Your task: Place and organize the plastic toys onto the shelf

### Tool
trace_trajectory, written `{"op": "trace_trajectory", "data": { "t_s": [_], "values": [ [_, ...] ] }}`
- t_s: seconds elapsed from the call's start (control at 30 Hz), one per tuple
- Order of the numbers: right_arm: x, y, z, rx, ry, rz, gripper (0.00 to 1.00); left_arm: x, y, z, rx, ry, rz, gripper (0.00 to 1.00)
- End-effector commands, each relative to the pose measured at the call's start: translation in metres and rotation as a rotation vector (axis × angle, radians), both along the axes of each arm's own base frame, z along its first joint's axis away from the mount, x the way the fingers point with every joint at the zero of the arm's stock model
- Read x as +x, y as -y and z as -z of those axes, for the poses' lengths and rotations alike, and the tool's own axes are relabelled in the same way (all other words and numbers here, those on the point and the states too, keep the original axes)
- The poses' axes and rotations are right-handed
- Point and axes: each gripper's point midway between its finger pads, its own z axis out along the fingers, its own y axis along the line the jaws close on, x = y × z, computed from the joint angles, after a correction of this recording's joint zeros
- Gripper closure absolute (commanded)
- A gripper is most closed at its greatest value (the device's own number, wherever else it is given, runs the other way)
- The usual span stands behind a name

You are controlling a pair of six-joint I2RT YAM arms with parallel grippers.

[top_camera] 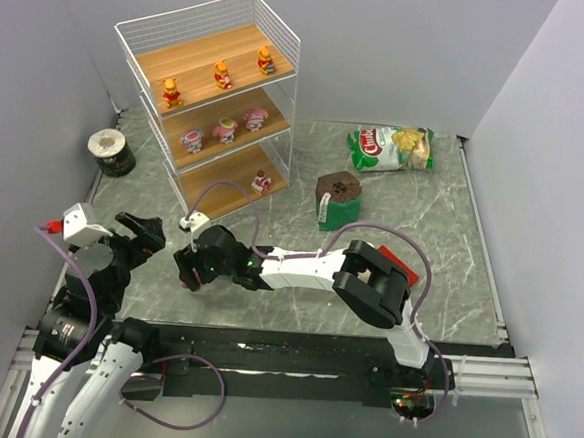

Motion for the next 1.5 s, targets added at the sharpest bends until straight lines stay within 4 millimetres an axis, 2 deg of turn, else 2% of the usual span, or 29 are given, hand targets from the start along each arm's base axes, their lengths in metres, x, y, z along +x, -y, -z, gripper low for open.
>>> {"op": "trace_trajectory", "data": {
  "t_s": [0.0, 0.27, 0.4, 0.73, 0.93, 0.97, 1.0, 1.2, 1.33, 1.47],
  "values": [
    [-0.007, -0.020, -0.010, 0.043, 0.021, -0.059, 0.25, 0.003, 0.000, -0.006, -0.007, 0.024, -0.007, 0.04],
    [-0.003, -0.023, 0.009, -0.008, 0.005, -0.037, 0.27, 0.003, 0.000, -0.006, -0.009, 0.027, -0.007, 0.04],
    [0.003, -0.021, 0.012, -0.019, 0.016, 0.005, 0.34, 0.003, -0.001, -0.006, -0.008, 0.025, -0.012, 0.04],
    [0.011, -0.016, 0.016, -0.019, 0.028, 0.063, 0.64, 0.003, -0.001, -0.006, -0.008, 0.025, -0.010, 0.04],
    [0.021, 0.001, 0.002, 0.003, 0.072, 0.130, 0.70, 0.003, -0.001, -0.006, -0.010, 0.028, -0.012, 0.03],
    [0.023, 0.003, -0.011, 0.025, 0.085, 0.138, 0.70, 0.003, -0.001, -0.006, -0.010, 0.028, -0.012, 0.04],
    [0.026, 0.010, -0.010, 0.027, 0.088, 0.151, 0.70, 0.003, -0.001, -0.006, -0.010, 0.028, -0.012, 0.04],
    [0.046, 0.039, -0.037, 0.072, 0.106, 0.217, 0.70, 0.002, -0.001, -0.007, -0.010, 0.031, -0.013, 0.03],
    [0.067, 0.058, -0.047, 0.082, 0.135, 0.265, 0.70, 0.002, -0.001, -0.007, -0.010, 0.029, -0.013, 0.04],
    [0.102, 0.077, -0.060, 0.104, 0.178, 0.303, 0.69, 0.003, -0.001, -0.006, -0.010, 0.028, -0.012, 0.04]
  ]
}}
